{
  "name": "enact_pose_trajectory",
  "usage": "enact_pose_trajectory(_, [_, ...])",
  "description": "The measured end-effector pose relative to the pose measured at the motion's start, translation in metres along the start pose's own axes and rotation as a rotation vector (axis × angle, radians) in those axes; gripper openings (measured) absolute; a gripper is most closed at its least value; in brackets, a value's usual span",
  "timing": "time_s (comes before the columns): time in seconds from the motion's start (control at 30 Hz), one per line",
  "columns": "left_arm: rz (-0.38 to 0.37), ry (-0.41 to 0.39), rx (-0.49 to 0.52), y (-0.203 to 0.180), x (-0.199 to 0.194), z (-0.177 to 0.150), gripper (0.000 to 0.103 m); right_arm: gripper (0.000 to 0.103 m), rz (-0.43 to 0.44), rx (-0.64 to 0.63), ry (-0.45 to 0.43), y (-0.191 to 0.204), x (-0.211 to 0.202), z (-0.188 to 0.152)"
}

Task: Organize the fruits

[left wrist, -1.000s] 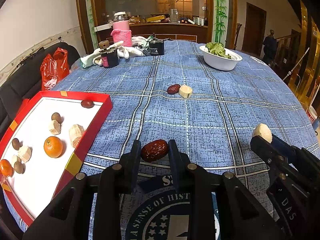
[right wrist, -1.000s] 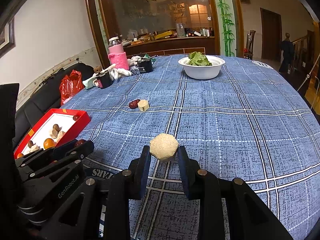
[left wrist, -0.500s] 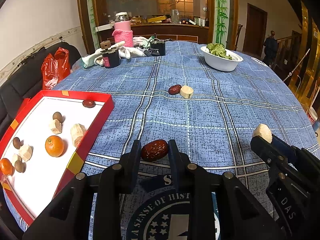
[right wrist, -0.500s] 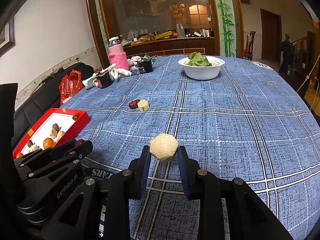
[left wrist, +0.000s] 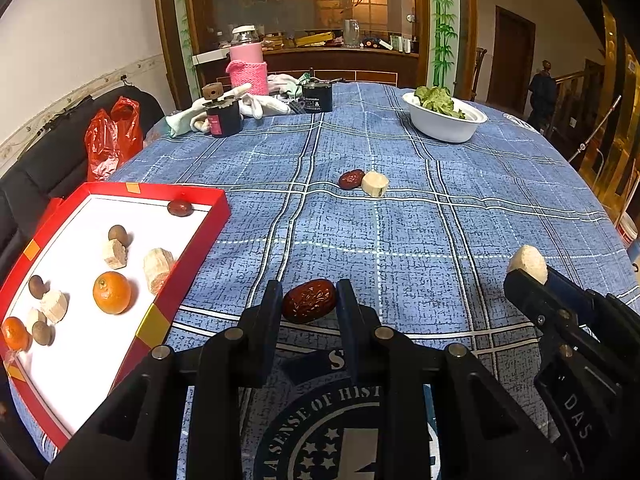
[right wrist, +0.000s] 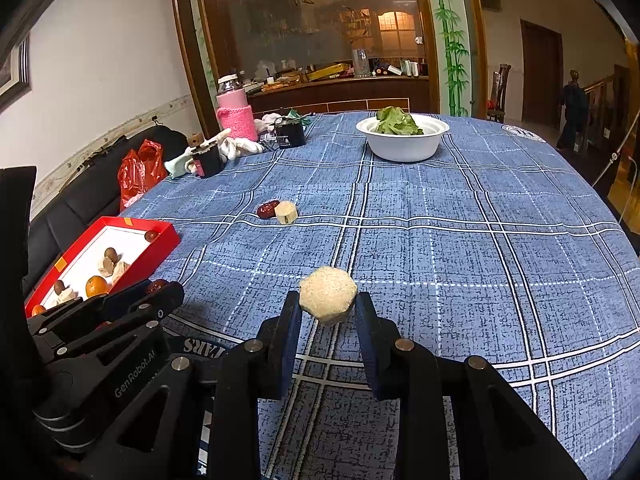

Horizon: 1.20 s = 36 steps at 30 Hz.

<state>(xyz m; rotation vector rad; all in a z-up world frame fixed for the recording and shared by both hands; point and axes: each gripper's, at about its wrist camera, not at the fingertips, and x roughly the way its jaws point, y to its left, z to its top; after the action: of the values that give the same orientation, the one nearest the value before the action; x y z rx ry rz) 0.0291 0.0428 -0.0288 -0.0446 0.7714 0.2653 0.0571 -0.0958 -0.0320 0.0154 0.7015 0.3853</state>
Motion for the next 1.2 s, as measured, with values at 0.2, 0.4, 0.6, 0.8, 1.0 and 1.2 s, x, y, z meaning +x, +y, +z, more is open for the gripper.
enact_pose_trajectory(0.2, [0.000, -0.003, -0.004, 0.001, 0.000, 0.000, 0.025, 0.028, 0.000, -0.002, -0.002, 0.000, -0.001, 0.000])
enact_pose_trajectory(0.4, [-0.008, -0.006, -0.020, 0.005, -0.002, -0.001, 0.025, 0.028, -0.010, -0.001, 0.007, 0.000, 0.002, 0.000])
enact_pose_trajectory(0.6, [-0.015, 0.000, -0.048, 0.022, -0.010, -0.004, 0.025, 0.028, -0.038, -0.029, 0.008, 0.005, 0.002, 0.001])
enact_pose_trajectory(0.8, [0.025, -0.058, -0.156, 0.079, -0.041, 0.005, 0.025, 0.028, 0.047, -0.105, -0.003, 0.042, -0.004, 0.012])
enact_pose_trajectory(1.0, [0.142, -0.046, -0.299, 0.155, -0.051, -0.004, 0.025, 0.028, 0.241, -0.256, -0.007, 0.126, 0.002, 0.027])
enact_pose_trajectory(1.2, [0.228, 0.024, -0.390, 0.206, -0.032, -0.016, 0.025, 0.027, 0.406, -0.344, 0.029, 0.200, 0.026, 0.032])
